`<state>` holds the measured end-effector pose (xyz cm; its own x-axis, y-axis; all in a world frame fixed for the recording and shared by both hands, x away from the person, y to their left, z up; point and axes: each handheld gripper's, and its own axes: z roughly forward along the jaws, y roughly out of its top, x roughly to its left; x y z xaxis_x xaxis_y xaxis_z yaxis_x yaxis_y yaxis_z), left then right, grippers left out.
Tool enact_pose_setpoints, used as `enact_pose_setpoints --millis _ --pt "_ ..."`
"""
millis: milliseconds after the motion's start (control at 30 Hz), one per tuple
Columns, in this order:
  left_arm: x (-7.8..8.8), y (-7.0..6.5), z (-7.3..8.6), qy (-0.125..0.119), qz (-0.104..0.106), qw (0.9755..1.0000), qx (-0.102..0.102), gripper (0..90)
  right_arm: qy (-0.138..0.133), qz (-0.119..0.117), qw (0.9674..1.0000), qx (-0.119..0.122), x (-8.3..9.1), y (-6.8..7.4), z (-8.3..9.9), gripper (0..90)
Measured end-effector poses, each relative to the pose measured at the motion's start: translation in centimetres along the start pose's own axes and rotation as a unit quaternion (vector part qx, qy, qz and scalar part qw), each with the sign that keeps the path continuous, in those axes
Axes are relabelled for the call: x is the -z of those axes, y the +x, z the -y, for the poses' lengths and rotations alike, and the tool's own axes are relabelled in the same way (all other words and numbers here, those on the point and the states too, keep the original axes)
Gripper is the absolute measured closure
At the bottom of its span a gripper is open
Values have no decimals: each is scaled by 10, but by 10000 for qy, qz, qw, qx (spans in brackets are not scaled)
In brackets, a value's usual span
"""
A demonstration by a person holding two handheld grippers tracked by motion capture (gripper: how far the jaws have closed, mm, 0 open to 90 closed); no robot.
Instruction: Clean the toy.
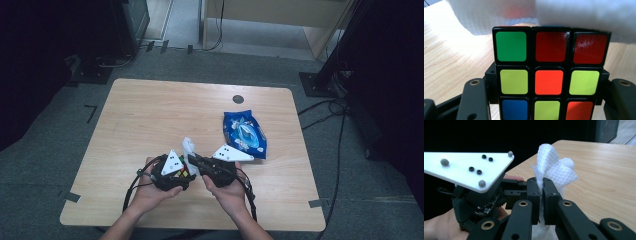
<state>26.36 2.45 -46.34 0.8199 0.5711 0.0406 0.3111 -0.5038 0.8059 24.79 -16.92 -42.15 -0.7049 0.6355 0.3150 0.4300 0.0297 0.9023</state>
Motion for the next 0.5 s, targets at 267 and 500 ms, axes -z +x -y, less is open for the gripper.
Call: enact_pose_setpoints --millis 267,500 --pt "0 -2 0 0 42 10000 -32 339 88 -15 9999 -82 -8 -4 8 867" --pt "1 -2 -1 -43 85 10000 9 339 70 88 9998 -132 -7 -12 10 866"
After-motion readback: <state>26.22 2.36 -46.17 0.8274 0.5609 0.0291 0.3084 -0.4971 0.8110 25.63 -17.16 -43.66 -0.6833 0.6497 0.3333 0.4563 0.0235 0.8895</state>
